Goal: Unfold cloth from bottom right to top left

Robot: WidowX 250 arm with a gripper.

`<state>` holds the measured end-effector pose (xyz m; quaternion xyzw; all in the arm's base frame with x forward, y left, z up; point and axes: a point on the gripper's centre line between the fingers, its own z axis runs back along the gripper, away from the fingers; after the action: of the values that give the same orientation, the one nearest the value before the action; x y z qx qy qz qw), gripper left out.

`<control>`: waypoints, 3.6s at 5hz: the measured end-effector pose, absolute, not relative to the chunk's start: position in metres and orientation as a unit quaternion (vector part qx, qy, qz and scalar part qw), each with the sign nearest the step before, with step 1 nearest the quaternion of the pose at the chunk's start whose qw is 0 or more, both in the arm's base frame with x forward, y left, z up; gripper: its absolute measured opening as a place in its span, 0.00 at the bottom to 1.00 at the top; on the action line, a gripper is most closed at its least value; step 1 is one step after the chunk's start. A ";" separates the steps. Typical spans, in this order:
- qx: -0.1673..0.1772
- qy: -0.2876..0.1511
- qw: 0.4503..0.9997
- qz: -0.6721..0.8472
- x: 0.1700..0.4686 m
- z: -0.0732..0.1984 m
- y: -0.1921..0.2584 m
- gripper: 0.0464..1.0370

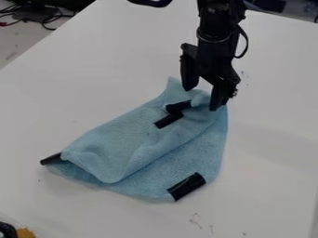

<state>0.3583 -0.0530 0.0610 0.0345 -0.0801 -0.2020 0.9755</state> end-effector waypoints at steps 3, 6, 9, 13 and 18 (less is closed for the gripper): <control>0.103 -0.073 0.968 -0.217 0.356 0.083 -0.033 0.96; 0.065 -0.111 0.968 -0.216 0.364 0.118 -0.069 0.96; 0.001 -0.084 0.990 -0.116 0.327 0.055 -0.030 0.96; -0.006 -0.054 0.993 -0.108 0.331 0.032 0.006 0.93; -0.023 -0.044 0.993 -0.103 0.324 0.012 0.008 0.90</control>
<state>0.3238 0.0079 0.0122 -0.0235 -0.0442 -0.1029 0.9934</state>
